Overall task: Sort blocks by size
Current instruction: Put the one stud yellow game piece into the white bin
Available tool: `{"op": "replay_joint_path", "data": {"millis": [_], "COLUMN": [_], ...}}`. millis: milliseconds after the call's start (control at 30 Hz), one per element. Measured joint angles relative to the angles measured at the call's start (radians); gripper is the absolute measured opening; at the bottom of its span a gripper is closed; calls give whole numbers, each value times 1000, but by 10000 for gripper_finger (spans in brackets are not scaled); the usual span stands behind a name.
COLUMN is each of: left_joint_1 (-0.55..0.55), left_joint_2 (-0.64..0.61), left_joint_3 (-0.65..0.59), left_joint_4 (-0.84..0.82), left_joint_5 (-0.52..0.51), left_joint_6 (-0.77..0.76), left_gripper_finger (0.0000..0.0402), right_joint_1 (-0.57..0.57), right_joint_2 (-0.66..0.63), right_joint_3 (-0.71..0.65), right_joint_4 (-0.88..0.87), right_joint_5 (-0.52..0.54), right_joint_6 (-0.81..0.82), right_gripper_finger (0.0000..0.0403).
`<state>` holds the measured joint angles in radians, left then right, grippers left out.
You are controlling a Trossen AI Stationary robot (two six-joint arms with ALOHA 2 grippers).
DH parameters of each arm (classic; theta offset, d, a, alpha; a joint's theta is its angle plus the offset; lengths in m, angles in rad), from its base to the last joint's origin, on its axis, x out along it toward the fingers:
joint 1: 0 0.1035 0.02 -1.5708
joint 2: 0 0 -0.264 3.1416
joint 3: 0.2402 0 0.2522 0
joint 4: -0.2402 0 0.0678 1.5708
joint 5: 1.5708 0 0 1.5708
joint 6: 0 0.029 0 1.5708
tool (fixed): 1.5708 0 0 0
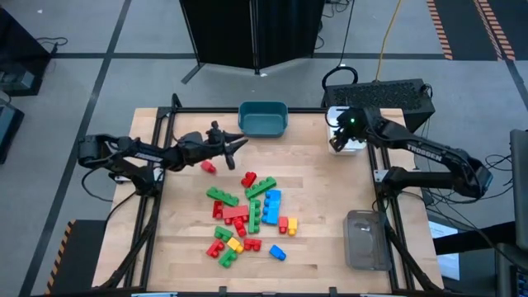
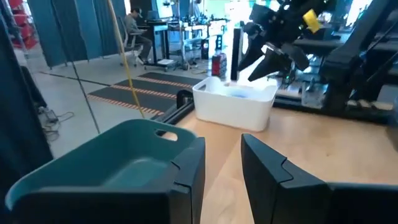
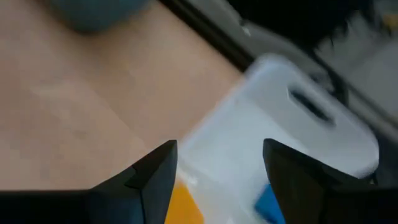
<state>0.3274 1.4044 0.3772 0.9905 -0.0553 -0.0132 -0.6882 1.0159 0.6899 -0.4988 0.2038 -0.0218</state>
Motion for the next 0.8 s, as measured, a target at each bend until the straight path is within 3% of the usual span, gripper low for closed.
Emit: {"op": "replay_joint_path", "data": {"millis": [167,300,800], "left_joint_1": [3,-5,-155], "left_joint_2": [0,0,0], "left_joint_3": [11,12,12], "left_joint_4": [-8,-116,-178], "left_joint_5": [58,62,64], "left_joint_6": [29,112,45], "left_gripper_finger": [86,86,86], "right_joint_1": [45,123,567], "right_joint_2": [-1,12,140], "right_joint_3": [24,24,23], "right_joint_4": [127,167,220], "right_joint_5": [-133,-283,-279], "right_joint_6": [-183,-179,81], "right_gripper_finger": [226,226,226]}}
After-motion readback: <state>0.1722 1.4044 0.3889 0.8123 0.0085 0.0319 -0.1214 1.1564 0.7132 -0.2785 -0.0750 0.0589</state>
